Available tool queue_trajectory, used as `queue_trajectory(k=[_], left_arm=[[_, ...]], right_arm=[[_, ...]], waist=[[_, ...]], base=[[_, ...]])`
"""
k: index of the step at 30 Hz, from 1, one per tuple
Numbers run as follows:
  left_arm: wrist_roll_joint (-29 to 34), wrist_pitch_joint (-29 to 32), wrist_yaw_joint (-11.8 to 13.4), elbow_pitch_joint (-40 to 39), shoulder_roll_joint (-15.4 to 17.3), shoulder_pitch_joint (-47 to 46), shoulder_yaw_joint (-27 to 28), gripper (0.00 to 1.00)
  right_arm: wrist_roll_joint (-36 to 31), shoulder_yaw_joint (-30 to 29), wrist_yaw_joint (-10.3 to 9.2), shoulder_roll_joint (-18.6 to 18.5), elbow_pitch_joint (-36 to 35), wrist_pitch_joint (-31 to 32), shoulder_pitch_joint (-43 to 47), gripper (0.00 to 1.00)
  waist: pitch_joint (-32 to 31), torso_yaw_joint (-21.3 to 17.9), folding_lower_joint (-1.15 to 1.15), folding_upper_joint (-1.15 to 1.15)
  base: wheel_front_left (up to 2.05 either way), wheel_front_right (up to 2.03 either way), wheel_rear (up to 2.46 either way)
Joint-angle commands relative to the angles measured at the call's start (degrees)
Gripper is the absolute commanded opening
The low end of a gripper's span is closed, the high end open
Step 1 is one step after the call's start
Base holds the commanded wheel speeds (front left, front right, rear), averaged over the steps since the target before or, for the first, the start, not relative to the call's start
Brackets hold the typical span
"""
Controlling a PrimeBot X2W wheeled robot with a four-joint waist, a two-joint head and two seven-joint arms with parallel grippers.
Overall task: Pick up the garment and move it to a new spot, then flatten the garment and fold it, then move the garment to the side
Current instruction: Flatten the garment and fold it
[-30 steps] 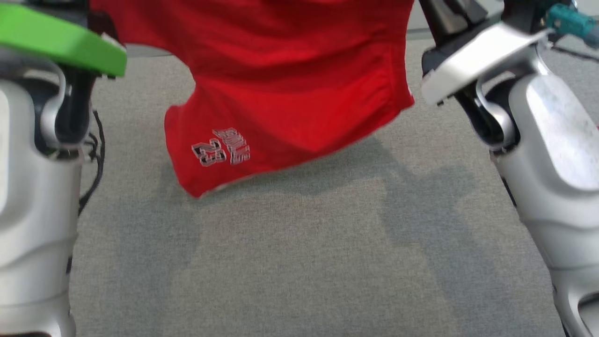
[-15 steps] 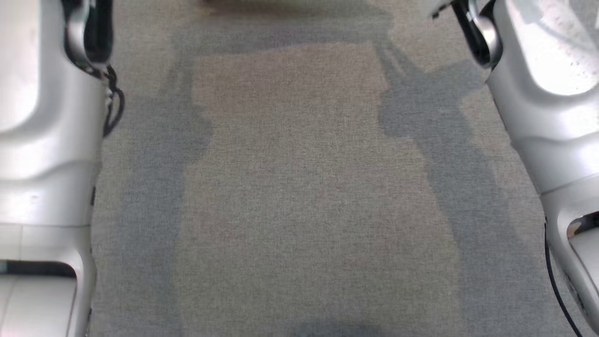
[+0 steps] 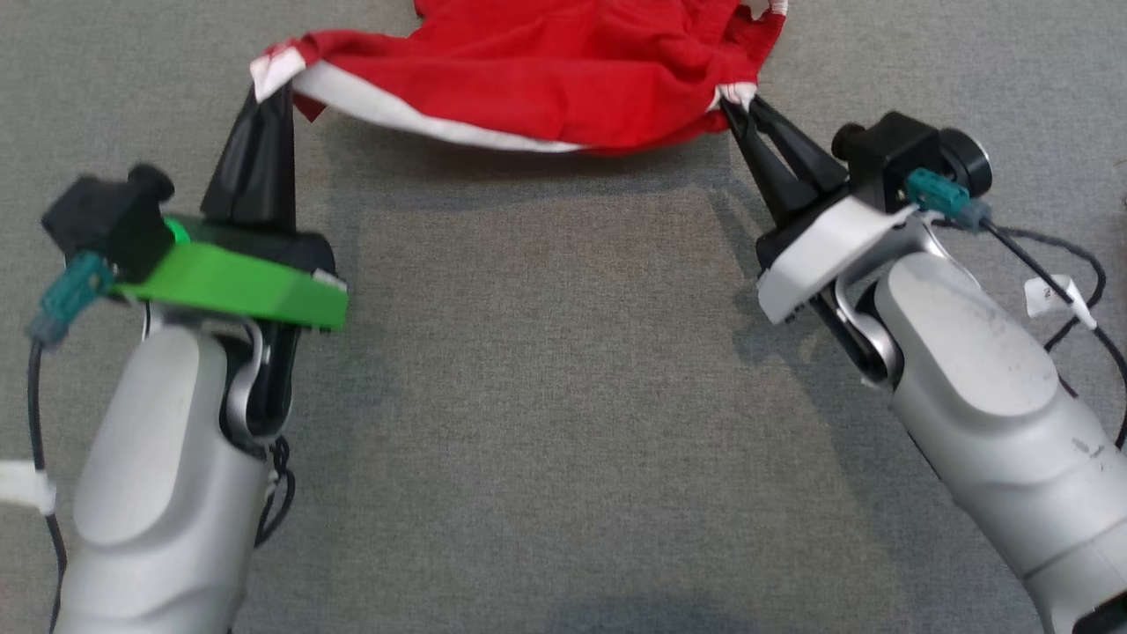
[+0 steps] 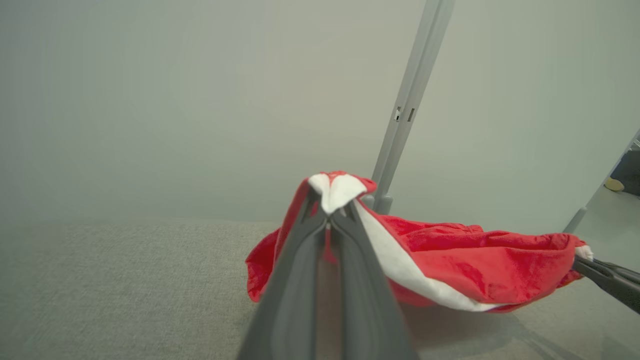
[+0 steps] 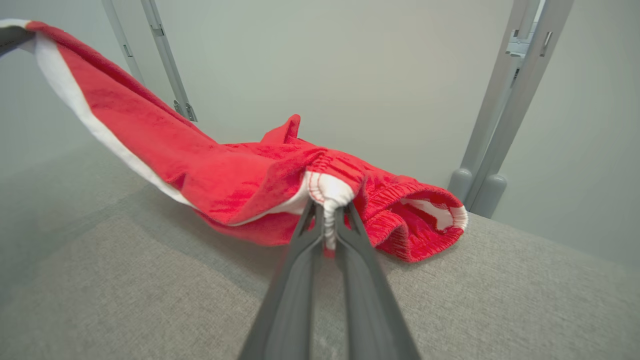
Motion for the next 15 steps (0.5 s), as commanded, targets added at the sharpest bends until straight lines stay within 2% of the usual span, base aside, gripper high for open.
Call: queue_trajectory(k=[1, 8, 12, 15], left_arm=[[0.56, 0.0, -0.2, -0.8, 0.42, 2.05, 0.51, 0.0], [3.16, -0.03, 0.91, -13.21, -0.78, 20.24, 4.1, 0.0], [4.68, -0.03, 2.08, -16.61, -2.17, 30.39, 4.14, 0.0], [5.11, -0.03, 2.69, -16.86, -3.2, 34.7, 4.31, 0.0]], right_arm=[[0.52, -0.05, 0.0, -0.26, -0.84, -0.19, 1.39, 0.0], [1.57, -3.25, 0.0, -2.05, -11.8, -0.17, 15.18, 0.0], [-0.5, -6.56, 0.0, -0.87, -17.38, -0.17, 24.36, 0.0], [-1.32, -7.9, 0.0, 0.01, -20.07, -0.17, 29.55, 0.0]], waist=[[-0.67, -0.2, -0.01, 0.34], [-3.63, 0.2, -0.01, 0.34], [-6.21, 1.26, -0.01, 0.34], [-8.1, 2.09, -0.01, 0.34]], base=[[0.0, 0.0, 0.0], [0.0, 0.0, 0.0], [0.0, 0.0, 0.0], [0.0, 0.0, 0.0]])
